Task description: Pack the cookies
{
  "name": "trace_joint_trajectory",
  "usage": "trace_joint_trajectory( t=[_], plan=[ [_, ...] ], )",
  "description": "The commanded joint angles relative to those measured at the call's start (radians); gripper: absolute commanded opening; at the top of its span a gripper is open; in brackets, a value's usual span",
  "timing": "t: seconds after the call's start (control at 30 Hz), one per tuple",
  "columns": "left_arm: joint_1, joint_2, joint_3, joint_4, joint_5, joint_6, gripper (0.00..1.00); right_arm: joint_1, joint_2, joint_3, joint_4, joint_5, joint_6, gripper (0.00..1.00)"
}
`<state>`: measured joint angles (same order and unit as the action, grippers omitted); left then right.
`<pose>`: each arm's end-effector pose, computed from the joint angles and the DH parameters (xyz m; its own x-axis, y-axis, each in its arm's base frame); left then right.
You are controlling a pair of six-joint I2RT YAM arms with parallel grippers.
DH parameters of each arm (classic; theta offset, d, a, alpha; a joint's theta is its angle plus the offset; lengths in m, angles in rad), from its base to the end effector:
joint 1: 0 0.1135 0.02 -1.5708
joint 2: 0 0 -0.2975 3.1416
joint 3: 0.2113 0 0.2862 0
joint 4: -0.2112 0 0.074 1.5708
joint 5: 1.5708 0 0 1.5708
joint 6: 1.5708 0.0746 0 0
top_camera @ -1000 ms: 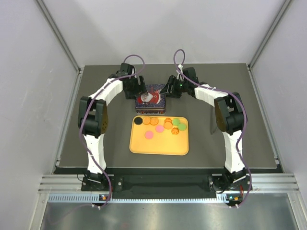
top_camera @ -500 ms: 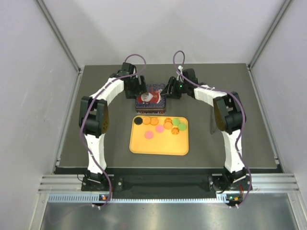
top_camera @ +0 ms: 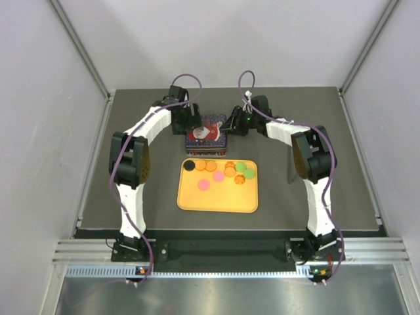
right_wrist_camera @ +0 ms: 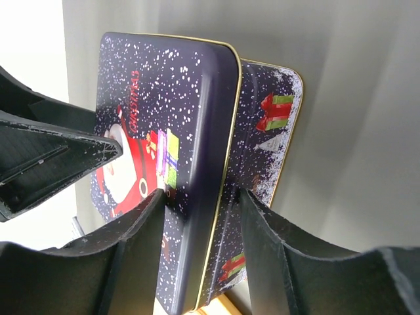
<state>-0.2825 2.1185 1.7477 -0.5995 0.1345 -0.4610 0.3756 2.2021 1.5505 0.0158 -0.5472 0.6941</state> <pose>0.5168 -0.1604 0.2000 -0.8648 -0.2080 -0.4569 -0.0399 0.9357 -0.3505 0.5116 0.2435 0.1499 -0.8741 0.2426 -0.4209 -0.1868 0.6319 0.7522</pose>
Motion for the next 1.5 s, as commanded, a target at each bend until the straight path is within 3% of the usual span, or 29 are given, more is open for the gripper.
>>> trace_joint_trajectory(
  t=[0.0, 0.33, 0.53, 0.73, 0.97, 1.23, 1.47],
  plan=[
    [-0.044, 0.011, 0.019, -0.010, 0.010, 0.021, 0.84, 0.022, -0.005, -0.049, 0.030, -0.011, 0.004, 0.27],
    [-0.044, 0.001, -0.022, 0.007, -0.006, 0.001, 0.84, 0.020, -0.045, -0.113, 0.067, 0.004, -0.002, 0.23],
    [-0.041, -0.015, -0.068, 0.033, 0.004, -0.027, 0.84, 0.022, -0.067, -0.118, 0.062, 0.006, -0.019, 0.35],
    [0.006, -0.051, -0.088, 0.075, 0.103, -0.030, 0.85, 0.014, -0.076, -0.090, 0.035, -0.017, -0.048, 0.58],
    [0.049, -0.066, -0.086, 0.066, 0.137, -0.016, 0.88, -0.009, -0.081, -0.064, 0.024, -0.049, -0.041, 0.70],
    [0.075, -0.087, -0.109, 0.110, 0.226, -0.022, 0.90, -0.018, -0.110, -0.063, 0.026, -0.068, -0.053, 0.81],
    [0.106, -0.135, -0.180, 0.142, 0.254, -0.045, 0.90, -0.030, -0.150, -0.101, 0.027, -0.083, -0.056, 0.83]
  ],
)
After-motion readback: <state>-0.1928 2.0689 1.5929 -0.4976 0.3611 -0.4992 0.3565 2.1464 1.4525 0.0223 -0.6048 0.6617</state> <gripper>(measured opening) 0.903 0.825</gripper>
